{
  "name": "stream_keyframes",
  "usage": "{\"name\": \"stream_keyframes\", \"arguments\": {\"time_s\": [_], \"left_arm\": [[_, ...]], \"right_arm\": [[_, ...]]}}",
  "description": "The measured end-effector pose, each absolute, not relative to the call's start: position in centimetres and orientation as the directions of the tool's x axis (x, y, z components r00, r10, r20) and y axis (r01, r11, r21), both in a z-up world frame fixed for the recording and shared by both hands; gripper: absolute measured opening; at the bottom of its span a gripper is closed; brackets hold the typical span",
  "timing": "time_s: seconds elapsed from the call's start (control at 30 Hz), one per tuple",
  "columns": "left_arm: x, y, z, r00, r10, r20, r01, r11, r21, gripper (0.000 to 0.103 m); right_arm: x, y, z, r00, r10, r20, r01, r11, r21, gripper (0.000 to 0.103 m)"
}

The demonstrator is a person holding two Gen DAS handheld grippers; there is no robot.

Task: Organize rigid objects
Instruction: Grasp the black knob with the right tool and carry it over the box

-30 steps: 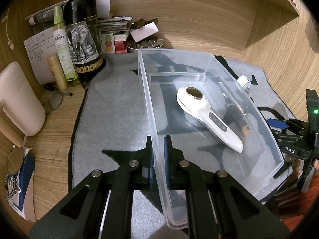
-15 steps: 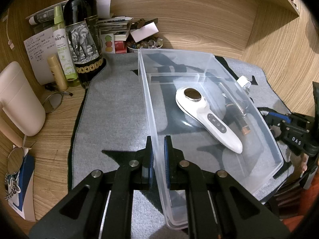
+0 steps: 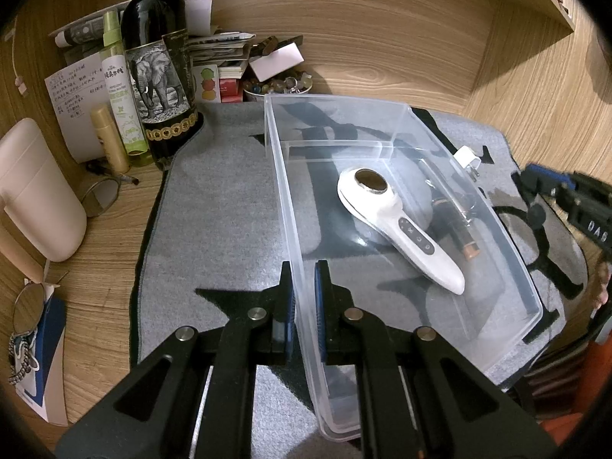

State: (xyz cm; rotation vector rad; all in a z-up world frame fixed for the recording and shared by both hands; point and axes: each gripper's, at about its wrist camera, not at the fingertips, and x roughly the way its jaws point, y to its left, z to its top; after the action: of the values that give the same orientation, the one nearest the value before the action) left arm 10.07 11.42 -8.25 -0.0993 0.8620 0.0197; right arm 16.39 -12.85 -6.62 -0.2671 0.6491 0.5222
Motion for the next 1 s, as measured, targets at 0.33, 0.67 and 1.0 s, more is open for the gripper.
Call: {"name": "stream_keyframes", "arguments": {"time_s": [0.33, 0.67, 1.0], "left_arm": [[10.0, 11.4, -8.3, 0.651, -0.022, -0.759, -0.057, 0.995, -0.078, 0.009], [10.1, 11.4, -8.2, 0.651, -0.023, -0.758, -0.058, 0.995, -0.079, 0.009], [10.2, 11.0, -8.2, 0.654, -0.029, -0.756, -0.054, 0.995, -0.084, 0.009]], "right_arm": [[15.8, -8.8, -3.9, 0.675, 0.47, -0.569, -0.626, 0.773, -0.105, 0.014], [15.8, -3.8, -4.3, 0.606, 0.532, -0.592, -0.718, 0.686, -0.119, 0.014], [15.8, -0.3, -6.6, 0.508, 0.539, -0.671, -0.788, 0.607, -0.109, 0.014]]}}
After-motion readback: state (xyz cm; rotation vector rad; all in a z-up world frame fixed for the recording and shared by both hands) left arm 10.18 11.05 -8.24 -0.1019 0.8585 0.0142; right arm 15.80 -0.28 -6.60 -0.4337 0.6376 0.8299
